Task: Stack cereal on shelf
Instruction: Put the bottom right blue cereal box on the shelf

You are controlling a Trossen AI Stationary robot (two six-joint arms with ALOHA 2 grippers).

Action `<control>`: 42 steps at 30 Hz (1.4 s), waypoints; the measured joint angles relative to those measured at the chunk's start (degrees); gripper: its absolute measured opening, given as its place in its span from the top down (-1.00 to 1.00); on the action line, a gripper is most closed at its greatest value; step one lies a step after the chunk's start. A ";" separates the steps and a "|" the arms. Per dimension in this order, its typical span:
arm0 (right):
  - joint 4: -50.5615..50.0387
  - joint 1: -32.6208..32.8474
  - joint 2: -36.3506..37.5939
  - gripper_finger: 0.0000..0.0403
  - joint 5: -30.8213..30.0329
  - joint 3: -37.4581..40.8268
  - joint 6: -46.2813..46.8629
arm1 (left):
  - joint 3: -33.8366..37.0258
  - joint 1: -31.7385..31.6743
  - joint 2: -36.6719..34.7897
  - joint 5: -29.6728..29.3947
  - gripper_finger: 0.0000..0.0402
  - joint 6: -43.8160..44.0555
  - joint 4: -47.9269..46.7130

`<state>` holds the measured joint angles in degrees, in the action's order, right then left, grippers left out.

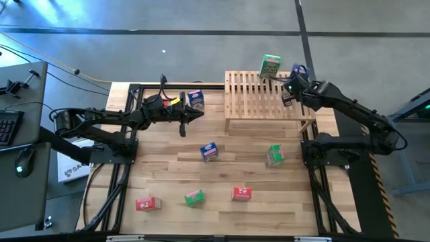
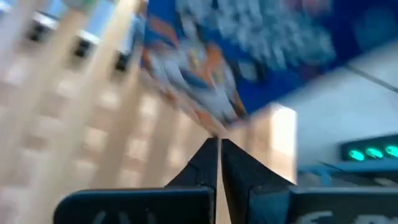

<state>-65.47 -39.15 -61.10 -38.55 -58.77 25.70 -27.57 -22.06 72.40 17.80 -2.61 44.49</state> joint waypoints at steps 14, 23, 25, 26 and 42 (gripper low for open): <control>11.68 -3.00 -0.02 1.00 -4.93 4.60 1.15 | 0.00 0.00 0.00 0.00 0.97 0.00 -0.04; 17.32 -3.24 -0.02 1.00 -3.75 4.62 -5.81 | 0.00 0.00 0.00 0.00 0.97 0.00 -0.09; 15.77 -3.24 0.22 1.00 -2.79 4.23 -8.50 | 0.00 0.00 0.00 0.00 0.97 0.00 -0.11; 14.18 -3.17 0.51 1.00 -2.32 3.79 -9.08 | 0.00 0.00 0.00 0.00 0.97 0.03 -0.11; 17.57 -5.55 -0.98 1.00 -1.91 3.35 -11.41 | -0.02 -0.02 0.00 0.00 0.97 0.42 -0.11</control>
<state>-47.90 -44.71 -62.08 -40.46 -55.42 14.28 -27.59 -22.09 72.40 17.80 -2.20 44.38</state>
